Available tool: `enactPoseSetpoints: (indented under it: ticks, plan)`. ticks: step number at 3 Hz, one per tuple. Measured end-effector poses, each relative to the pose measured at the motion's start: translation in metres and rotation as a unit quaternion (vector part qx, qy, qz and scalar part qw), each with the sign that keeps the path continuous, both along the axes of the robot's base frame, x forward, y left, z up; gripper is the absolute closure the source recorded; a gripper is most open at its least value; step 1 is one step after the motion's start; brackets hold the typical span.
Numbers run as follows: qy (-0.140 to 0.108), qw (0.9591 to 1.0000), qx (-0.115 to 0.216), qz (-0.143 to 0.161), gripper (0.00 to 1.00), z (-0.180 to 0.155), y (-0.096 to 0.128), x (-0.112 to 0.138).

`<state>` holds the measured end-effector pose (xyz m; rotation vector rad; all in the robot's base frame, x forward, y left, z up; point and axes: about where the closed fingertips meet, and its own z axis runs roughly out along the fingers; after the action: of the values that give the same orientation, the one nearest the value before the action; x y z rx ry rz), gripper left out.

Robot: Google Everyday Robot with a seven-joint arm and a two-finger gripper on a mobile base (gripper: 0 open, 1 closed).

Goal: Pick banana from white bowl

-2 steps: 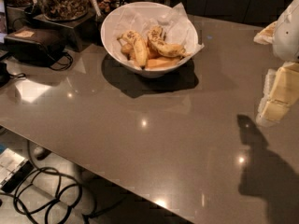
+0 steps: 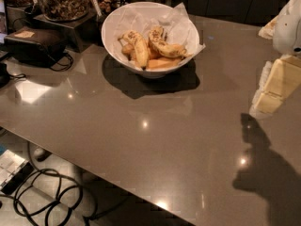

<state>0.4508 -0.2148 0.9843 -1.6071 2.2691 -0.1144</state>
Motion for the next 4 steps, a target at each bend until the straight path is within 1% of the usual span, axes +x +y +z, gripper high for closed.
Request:
enactPoseSetpoints:
  ticks: [1,2,3,4]
  plan:
    - [0.008,0.9975,0.001,-0.071,0.0,0.005,-0.003,0.031]
    - [0.046,0.9949,0.0,-0.09,0.0,-0.003,0.011,0.058]
    - [0.039,0.9955,0.004,-0.086,0.0,-0.001,0.015,0.06]
    - [0.036,0.9958,0.025,-0.081,0.0,0.004,0.041,0.072]
